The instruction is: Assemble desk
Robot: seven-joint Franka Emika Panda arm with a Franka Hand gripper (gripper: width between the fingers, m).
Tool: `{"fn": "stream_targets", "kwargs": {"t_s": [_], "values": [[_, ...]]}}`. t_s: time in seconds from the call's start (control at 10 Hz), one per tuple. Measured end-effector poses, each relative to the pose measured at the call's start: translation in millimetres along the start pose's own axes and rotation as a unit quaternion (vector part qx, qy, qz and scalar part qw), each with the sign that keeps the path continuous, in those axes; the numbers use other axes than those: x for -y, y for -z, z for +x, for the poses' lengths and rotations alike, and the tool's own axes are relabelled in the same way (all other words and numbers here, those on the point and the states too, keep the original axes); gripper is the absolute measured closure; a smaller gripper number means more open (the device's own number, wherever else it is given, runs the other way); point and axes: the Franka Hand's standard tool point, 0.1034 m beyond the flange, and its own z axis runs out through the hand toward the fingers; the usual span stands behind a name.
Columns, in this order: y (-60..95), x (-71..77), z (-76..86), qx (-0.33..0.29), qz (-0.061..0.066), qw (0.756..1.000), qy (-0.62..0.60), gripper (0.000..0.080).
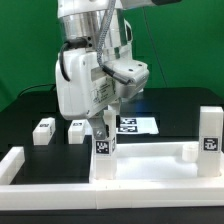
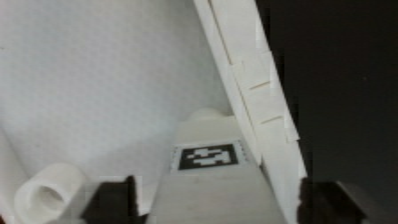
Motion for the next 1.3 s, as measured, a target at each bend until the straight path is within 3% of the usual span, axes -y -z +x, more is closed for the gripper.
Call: {"fn": "stream_targets", "kwargs": {"t_s": [0.1, 0.3, 0.4, 0.9, 1.0, 1.3], "values": [[11.1, 2.9, -3.4, 0.005, 0.008, 1.0, 0.009, 0.0193], [40.1, 7.3, -14.7, 0.02, 0.027, 0.999, 0.015, 0.0163], [49.4, 5.1, -27.0, 0.027, 0.03, 0.999, 0.022, 0.0152], [47.3, 1.4, -36.1, 0.026, 0.028, 0.999, 0.038, 0.0151], [46.9, -4.2, -44.2, 0.027, 0.025, 0.998, 0.057, 0.0151], [40.1, -41.1, -62.1, 0.03, 0.003, 0.996, 0.079, 0.0151]]}}
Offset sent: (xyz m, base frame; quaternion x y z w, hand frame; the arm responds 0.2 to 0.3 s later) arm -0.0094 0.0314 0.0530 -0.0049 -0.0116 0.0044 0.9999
